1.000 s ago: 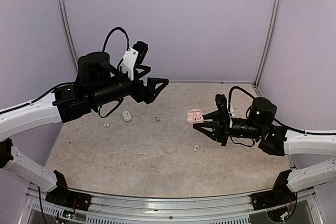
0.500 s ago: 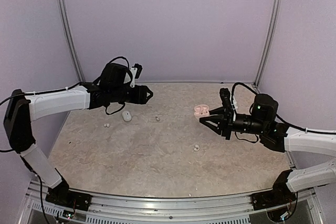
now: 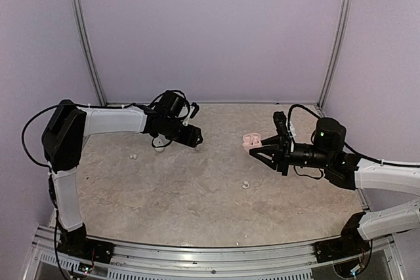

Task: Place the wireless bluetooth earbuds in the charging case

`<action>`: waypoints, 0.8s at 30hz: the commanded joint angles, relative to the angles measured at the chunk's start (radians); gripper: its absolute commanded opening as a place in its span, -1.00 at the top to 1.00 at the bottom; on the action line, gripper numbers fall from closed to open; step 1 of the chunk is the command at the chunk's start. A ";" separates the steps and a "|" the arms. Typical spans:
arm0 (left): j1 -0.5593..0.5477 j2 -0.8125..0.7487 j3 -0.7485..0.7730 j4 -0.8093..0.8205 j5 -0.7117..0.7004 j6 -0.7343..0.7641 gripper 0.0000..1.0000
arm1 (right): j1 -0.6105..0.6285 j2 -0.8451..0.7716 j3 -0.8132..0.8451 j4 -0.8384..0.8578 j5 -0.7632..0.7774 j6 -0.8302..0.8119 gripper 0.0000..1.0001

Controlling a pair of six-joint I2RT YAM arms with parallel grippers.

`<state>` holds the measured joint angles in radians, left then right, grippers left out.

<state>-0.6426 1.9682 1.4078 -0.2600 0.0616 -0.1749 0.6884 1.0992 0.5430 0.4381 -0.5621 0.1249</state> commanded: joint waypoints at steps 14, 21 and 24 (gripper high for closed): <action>0.132 0.313 0.393 -0.148 0.332 0.179 -0.40 | -0.016 0.021 0.009 0.003 -0.033 0.010 1.00; 0.136 0.399 0.452 -0.161 0.339 0.147 -0.38 | -0.015 0.014 0.008 -0.006 -0.036 0.010 1.00; 0.138 0.411 0.439 -0.160 0.342 0.138 -0.35 | -0.015 0.014 0.004 -0.001 -0.036 0.011 1.00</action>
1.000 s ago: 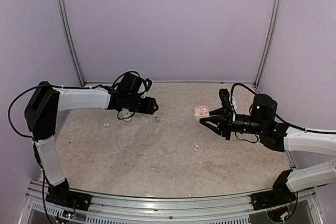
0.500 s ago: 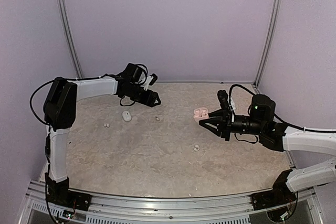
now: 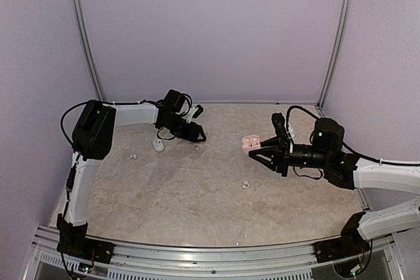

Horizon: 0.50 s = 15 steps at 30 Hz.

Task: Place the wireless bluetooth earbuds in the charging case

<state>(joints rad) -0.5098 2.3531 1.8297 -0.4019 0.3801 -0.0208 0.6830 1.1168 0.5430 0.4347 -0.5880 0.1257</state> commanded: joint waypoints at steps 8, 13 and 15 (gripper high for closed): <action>0.001 -0.024 -0.114 0.021 0.055 -0.058 -0.32 | -0.010 -0.005 -0.002 0.000 -0.009 0.004 1.00; -0.017 -0.064 -0.193 0.029 0.070 -0.068 -0.27 | -0.010 -0.004 -0.002 -0.004 -0.009 0.000 1.00; -0.028 -0.090 -0.227 0.033 0.063 -0.071 -0.26 | -0.010 -0.006 -0.006 -0.004 -0.006 0.001 1.00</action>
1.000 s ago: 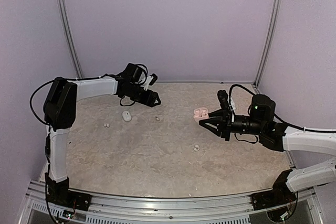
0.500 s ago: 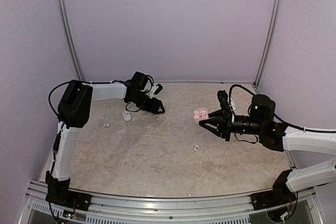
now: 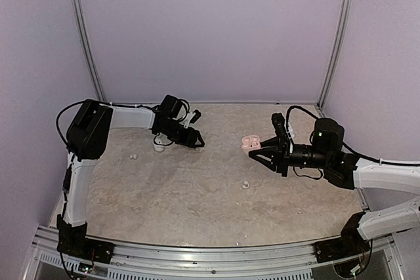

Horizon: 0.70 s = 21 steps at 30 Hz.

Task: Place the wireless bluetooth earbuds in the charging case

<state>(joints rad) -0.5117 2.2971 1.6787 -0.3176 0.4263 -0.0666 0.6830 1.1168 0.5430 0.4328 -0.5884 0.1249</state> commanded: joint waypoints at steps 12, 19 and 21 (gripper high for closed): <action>-0.076 -0.185 -0.191 -0.028 -0.023 -0.001 -0.18 | -0.011 -0.004 -0.018 0.004 -0.001 -0.001 1.00; -0.066 -0.178 -0.068 -0.100 -0.177 0.036 -0.16 | -0.011 0.003 -0.008 -0.002 0.001 -0.010 1.00; -0.082 -0.160 -0.026 -0.139 -0.217 0.044 -0.14 | -0.010 0.000 -0.006 -0.010 0.005 -0.014 1.00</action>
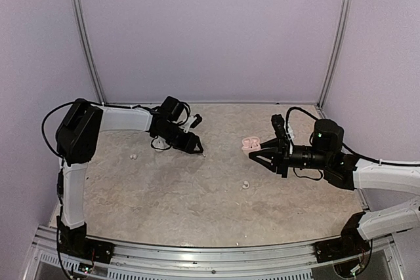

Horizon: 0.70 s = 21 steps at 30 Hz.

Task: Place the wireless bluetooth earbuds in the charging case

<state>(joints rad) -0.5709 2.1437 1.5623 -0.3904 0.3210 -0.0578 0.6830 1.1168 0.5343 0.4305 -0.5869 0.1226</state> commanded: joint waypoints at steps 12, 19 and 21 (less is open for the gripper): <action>-0.107 0.094 0.214 -0.149 -0.213 0.013 -0.09 | -0.010 0.009 0.007 -0.010 0.001 -0.011 1.00; -0.134 0.132 0.252 -0.161 -0.331 0.012 -0.09 | -0.010 0.013 0.007 -0.004 -0.006 -0.011 1.00; -0.135 0.146 0.264 -0.171 -0.366 0.007 -0.08 | -0.010 0.012 0.004 0.004 -0.023 -0.015 1.00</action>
<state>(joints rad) -0.7006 2.2593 1.7725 -0.5350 0.0566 -0.0471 0.6830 1.1240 0.5343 0.4152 -0.5842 0.1169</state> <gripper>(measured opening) 0.544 0.209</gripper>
